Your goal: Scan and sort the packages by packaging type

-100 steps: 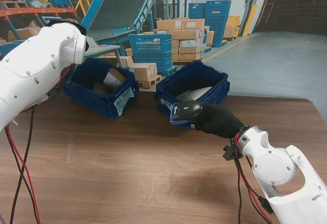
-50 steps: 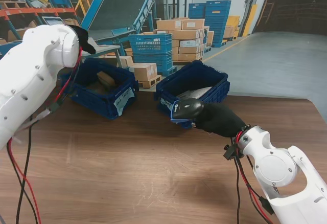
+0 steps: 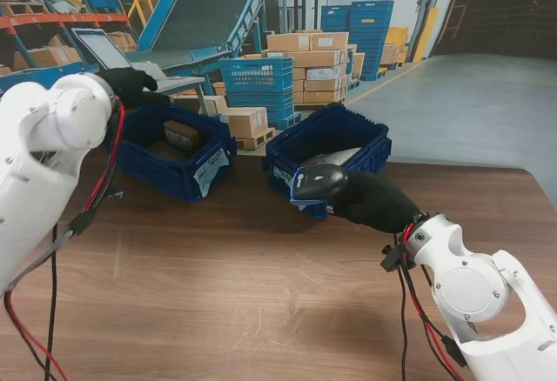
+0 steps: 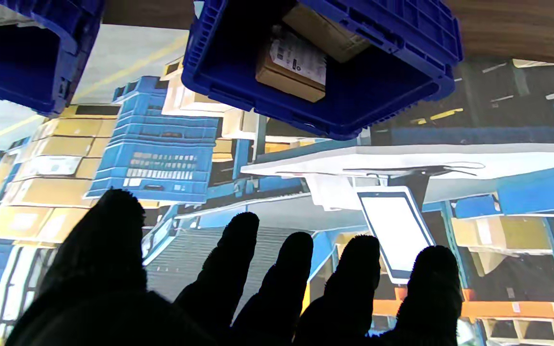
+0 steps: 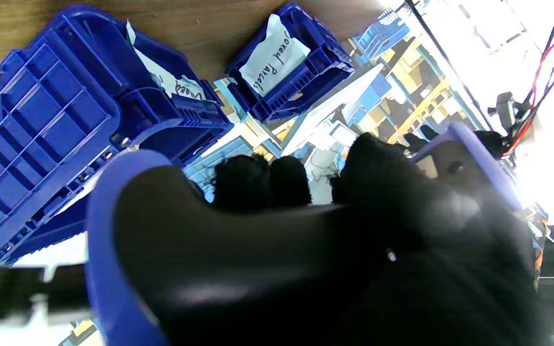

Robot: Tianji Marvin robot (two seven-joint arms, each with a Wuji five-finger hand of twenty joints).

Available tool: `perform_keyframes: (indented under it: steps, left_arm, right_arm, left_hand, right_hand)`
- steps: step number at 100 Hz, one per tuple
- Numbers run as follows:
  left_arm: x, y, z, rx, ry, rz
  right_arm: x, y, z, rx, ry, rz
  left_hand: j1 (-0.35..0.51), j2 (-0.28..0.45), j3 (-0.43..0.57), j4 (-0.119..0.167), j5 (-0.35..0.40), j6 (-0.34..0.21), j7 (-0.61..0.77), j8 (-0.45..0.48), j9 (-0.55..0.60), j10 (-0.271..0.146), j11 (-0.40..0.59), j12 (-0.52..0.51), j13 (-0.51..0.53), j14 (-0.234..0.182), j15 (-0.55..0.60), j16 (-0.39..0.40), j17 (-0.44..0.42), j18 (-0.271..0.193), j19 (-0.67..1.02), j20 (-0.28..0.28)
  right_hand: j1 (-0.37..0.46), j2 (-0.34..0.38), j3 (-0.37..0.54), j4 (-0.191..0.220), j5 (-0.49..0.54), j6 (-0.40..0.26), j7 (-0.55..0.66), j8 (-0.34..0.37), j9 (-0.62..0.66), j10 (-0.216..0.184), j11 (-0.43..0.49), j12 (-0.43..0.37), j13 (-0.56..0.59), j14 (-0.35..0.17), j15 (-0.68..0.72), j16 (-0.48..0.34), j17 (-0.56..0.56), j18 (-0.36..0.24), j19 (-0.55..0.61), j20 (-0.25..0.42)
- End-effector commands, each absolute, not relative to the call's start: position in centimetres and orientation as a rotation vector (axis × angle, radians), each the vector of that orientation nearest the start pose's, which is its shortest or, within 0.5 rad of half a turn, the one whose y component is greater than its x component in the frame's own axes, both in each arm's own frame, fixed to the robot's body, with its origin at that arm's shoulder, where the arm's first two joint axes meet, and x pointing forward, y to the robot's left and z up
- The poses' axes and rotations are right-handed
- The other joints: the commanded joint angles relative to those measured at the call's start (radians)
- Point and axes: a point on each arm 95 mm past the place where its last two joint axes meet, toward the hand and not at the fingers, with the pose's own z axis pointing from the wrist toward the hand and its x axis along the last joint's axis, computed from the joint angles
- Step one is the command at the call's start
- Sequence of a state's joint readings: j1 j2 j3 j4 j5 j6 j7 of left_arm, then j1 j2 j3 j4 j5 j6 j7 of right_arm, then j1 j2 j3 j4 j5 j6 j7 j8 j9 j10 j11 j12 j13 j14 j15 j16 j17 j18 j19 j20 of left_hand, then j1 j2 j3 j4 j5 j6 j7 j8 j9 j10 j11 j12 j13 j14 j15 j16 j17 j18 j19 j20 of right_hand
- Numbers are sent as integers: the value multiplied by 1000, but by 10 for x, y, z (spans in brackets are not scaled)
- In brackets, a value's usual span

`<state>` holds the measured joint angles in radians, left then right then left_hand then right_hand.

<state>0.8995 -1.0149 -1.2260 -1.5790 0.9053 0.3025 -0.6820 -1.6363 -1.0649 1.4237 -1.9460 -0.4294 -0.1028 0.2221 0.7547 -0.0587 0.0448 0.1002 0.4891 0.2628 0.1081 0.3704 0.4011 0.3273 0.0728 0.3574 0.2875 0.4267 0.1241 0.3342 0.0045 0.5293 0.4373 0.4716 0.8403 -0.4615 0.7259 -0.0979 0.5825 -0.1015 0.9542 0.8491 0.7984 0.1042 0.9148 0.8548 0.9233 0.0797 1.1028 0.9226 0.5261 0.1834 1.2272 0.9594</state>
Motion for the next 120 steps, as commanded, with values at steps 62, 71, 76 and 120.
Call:
perform_keyframes:
  steps: [62, 71, 76, 120]
  left_arm:
    - [451, 64, -146, -1336, 1346, -1578]
    - [440, 63, -155, -1342, 1335, -1632]
    - [434, 63, -159, -1337, 1343, -1654]
    - [393, 48, -190, -1320, 1348, -1814]
  right_arm:
    - [369, -1, -196, -1775, -1568, -2576]
    - [368, -2, -196, -1779, -1561, -2593]
    - [368, -3, -196, -1786, -1561, -2598]
    - [372, -23, -207, -1917, -1592, -2516]
  left_hand:
    - [40, 30, -7, -31, -18, 68, -30, -24, 16, 20, 1, -7, -26, -10, -1, -22, 0, -22, -53, -32]
    - [42, 26, -3, -31, -11, 71, -30, -25, 11, 24, -2, -4, -31, -8, -2, -23, -3, -23, -53, -33]
    - [42, 25, -1, -31, -9, 68, -30, -26, 10, 22, -3, -3, -30, -9, -2, -22, -3, -23, -53, -33]
    - [42, 16, 16, -32, 9, 63, -28, -27, 16, 22, -6, -2, -29, -11, -2, -23, -8, -20, -61, -39]
  right_hand:
    - [106, 84, 84, -10, 61, -66, 30, 18, 18, 31, -9, 8, 2, 7, 3, 1, 3, -2, 7, 5]
    - [106, 84, 85, -10, 61, -67, 30, 18, 19, 31, -8, 7, 3, 7, 3, 1, 2, -2, 6, 5]
    - [105, 83, 85, -10, 62, -67, 30, 18, 18, 30, -9, 7, 2, 6, 2, 1, 2, -2, 6, 5]
    - [101, 86, 85, -10, 59, -73, 30, 18, 17, 27, -8, 6, 4, 3, 2, 0, 5, -6, 5, 3]
